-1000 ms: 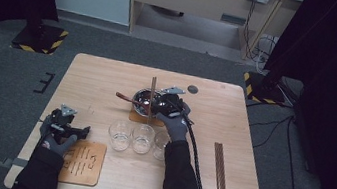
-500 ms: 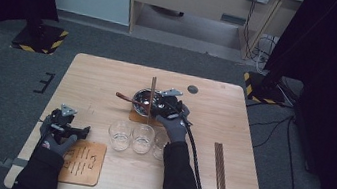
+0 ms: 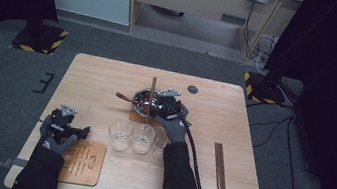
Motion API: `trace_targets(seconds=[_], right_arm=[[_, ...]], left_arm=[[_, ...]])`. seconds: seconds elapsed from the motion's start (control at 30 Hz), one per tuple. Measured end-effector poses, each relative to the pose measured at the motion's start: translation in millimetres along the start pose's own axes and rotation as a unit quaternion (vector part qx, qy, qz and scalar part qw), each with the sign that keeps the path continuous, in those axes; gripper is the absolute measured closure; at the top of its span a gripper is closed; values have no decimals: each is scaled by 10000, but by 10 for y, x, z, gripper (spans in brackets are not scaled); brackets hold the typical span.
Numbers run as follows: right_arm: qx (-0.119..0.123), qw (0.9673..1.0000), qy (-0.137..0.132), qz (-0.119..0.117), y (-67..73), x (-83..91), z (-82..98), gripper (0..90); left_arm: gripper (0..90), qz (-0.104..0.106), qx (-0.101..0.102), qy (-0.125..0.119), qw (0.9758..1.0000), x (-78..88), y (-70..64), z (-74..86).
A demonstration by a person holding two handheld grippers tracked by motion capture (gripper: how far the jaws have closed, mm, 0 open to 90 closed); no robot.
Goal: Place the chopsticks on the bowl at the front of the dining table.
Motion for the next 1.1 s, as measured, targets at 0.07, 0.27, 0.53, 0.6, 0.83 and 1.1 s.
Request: trace_targets(seconds=[0.07, 0.27, 0.53, 0.6, 0.83, 1.1], right_arm=[[8, 10000, -3, 3, 2, 2, 0, 253], [-103, 9997, -205, 50, -25, 65, -47, 256], [-265, 9983, -511, 80, -80, 225, -233, 247], [-300, 9977, -596, 75, -77, 262, -311, 244], [-589, 9963, -616, 63, -82, 163, -352, 235], [-609, 9975, -325, 138, -32, -68, -244, 225]], left_arm=[[0, 0, 1, 0, 10000, 0, 0, 0], [0, 0, -1, 0, 10000, 0, 0, 0], [0, 0, 0, 0, 10000, 0, 0, 0], [0, 0, 1, 0, 10000, 0, 0, 0], [0, 0, 0, 0, 10000, 0, 0, 0], [0, 1, -1, 0, 10000, 0, 0, 0]])
Point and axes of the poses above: each handheld gripper's, and its own axes: x roughly backward along the jaws, z roughly out of its underside, y roughly to its left, the point moved 2 cm from there along -x, roughly forward along the jaws, and after that the axes turned 3 degrees about -z, right-handed, at the moved point
